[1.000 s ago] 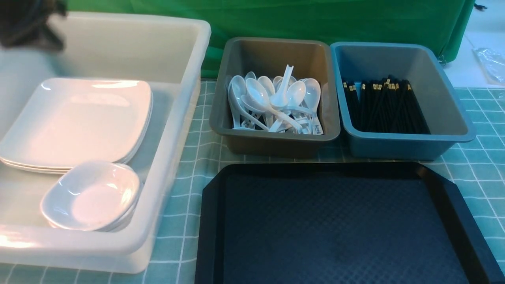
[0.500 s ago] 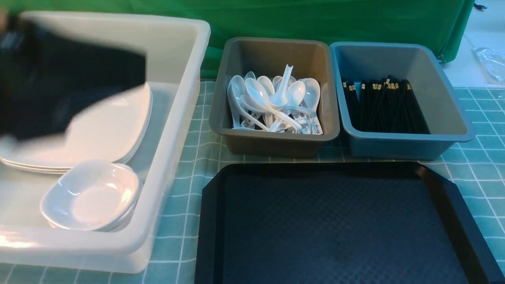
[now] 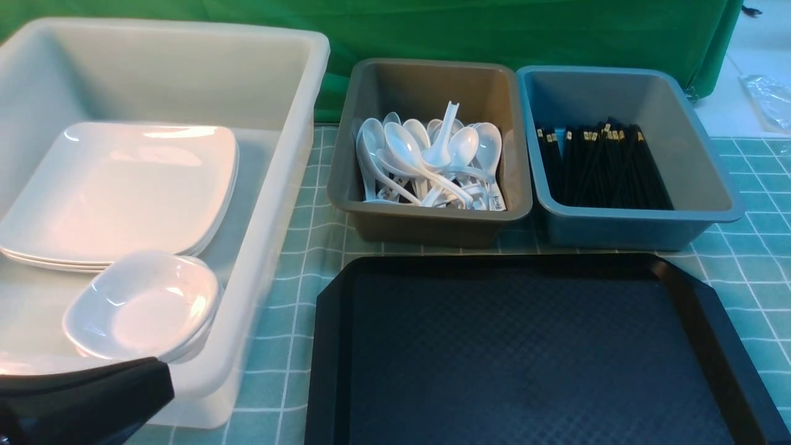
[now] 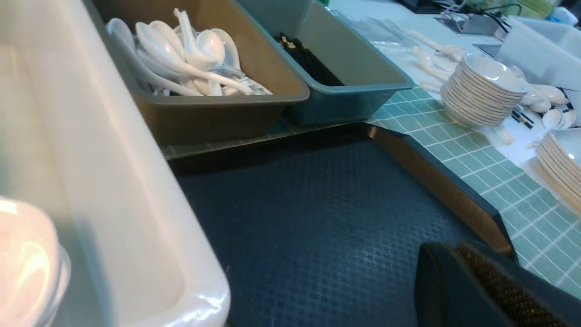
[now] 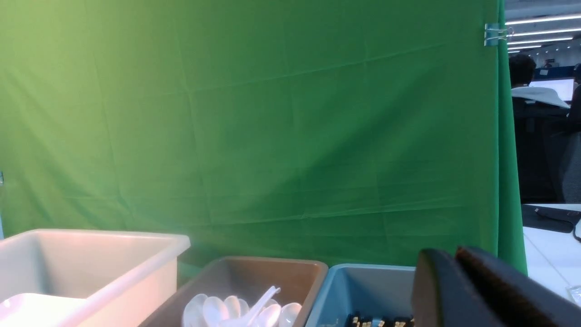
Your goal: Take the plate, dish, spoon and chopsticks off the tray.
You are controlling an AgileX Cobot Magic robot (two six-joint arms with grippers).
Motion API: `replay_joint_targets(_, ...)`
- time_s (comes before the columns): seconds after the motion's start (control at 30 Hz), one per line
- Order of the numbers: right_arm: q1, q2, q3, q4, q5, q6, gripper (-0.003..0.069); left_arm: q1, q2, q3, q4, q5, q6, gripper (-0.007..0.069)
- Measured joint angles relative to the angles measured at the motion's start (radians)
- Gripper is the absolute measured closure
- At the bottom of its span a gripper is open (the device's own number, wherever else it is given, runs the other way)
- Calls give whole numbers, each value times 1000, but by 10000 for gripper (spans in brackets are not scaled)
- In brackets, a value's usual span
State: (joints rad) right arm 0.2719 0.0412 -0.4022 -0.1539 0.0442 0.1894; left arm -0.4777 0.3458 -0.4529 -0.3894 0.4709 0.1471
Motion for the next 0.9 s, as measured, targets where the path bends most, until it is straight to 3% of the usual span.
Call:
replay_joint_targets(0.7, 0, 0, 0, 0, 0, 1, 500, 0, 0, 11, -3, -52, 3, 613)
replay_joint_targets(0.9, 0, 0, 0, 0, 0, 1, 487, 0, -6, 24, 110, -123, 6, 613)
